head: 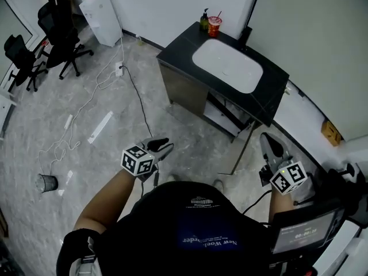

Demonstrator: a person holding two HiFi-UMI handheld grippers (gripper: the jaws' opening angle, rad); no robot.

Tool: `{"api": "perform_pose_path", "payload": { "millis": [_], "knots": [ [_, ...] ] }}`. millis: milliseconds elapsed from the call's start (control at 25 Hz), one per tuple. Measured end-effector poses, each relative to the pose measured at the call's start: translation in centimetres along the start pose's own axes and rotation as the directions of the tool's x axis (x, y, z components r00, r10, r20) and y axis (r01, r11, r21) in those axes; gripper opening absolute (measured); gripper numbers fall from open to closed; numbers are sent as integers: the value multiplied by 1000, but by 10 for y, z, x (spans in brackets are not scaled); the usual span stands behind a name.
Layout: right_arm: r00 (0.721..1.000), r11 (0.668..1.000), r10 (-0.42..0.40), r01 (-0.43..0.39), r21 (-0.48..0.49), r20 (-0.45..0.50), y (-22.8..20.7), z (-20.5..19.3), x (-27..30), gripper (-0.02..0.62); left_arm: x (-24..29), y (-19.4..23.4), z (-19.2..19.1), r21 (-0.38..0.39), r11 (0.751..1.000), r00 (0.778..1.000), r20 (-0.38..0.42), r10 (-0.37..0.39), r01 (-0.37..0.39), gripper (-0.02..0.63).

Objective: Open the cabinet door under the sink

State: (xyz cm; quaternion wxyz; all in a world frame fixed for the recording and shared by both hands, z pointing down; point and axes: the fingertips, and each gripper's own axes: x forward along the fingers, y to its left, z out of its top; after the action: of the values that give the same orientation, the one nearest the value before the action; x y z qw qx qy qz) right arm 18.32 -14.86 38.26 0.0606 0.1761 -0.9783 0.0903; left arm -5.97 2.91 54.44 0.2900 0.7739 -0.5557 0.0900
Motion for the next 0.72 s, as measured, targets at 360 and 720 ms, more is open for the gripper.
{"api": "perform_pose_path", "payload": {
  "millis": [360,720],
  "knots": [
    [997,997,-73,73,7,3,18,-8,-13,-2,-35,19,79,107,994,985,171,-12,-7,67],
    [997,997,-76,76,-24,-25,13,-11,23,0,-50,30,166,126,991,916,391,-91,45,0]
  ]
}}
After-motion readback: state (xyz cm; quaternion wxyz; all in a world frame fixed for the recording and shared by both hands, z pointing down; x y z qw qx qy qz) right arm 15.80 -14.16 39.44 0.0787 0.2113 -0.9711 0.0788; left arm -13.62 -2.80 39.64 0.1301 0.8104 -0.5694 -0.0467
